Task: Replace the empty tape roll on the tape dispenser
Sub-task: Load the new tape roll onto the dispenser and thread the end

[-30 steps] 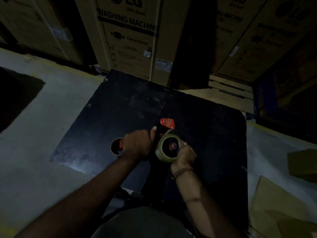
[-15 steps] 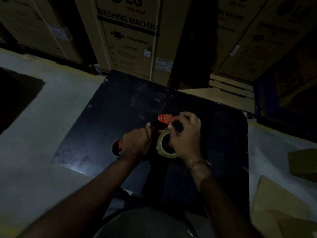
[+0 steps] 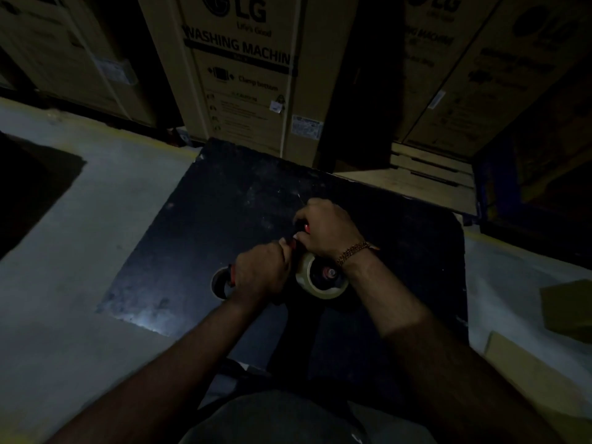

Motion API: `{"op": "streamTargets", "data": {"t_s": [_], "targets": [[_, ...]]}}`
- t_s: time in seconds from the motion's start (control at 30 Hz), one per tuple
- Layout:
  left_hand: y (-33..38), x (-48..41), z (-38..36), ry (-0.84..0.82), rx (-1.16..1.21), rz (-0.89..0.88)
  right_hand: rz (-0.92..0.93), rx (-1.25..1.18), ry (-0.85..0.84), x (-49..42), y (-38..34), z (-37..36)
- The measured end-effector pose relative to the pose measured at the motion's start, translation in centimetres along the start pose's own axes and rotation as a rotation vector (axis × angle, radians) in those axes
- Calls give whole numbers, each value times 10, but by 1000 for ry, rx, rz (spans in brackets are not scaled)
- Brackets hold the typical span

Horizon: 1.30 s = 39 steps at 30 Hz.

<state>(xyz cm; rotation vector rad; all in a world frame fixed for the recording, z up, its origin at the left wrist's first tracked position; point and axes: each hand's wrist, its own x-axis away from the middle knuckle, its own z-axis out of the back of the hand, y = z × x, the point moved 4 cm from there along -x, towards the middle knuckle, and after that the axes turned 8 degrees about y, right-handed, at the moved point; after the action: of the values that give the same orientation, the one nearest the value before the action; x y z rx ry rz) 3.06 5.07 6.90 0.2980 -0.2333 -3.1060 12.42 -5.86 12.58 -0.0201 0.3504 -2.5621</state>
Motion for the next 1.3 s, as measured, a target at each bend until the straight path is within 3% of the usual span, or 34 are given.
{"op": "streamTargets", "data": {"t_s": [0.03, 0.1, 0.17, 0.23, 0.3, 0.43, 0.63, 0.93, 1.13, 1.3], "targets": [[-1, -1, -2, -103, 31, 41, 0, -20, 14, 1, 1, -1], [-5, -1, -12, -88, 64, 43, -7, -73, 54, 3, 3, -2], [-10, -4, -13, -69, 232, 166, -20, -106, 78, 6, 4, -4], [-14, -6, -18, -133, 388, 292, -28, -113, 83, 7, 6, -6], [-16, -8, -23, -233, 445, 309, -29, -122, 79, 9, 8, -9], [-18, -8, -28, -397, 417, 215, -53, -195, 66, 12, 15, -13], [-16, -3, -30, -459, 470, 307, -209, -401, 32, 19, 23, -19], [-11, -2, -32, -445, 358, 225, -16, -83, -15, 19, 14, -19], [-13, 1, -32, -493, 393, 275, -50, -214, -102, 20, 21, -24], [-18, 1, -30, -499, 453, 294, -18, -149, 44, 29, 15, -27]]}}
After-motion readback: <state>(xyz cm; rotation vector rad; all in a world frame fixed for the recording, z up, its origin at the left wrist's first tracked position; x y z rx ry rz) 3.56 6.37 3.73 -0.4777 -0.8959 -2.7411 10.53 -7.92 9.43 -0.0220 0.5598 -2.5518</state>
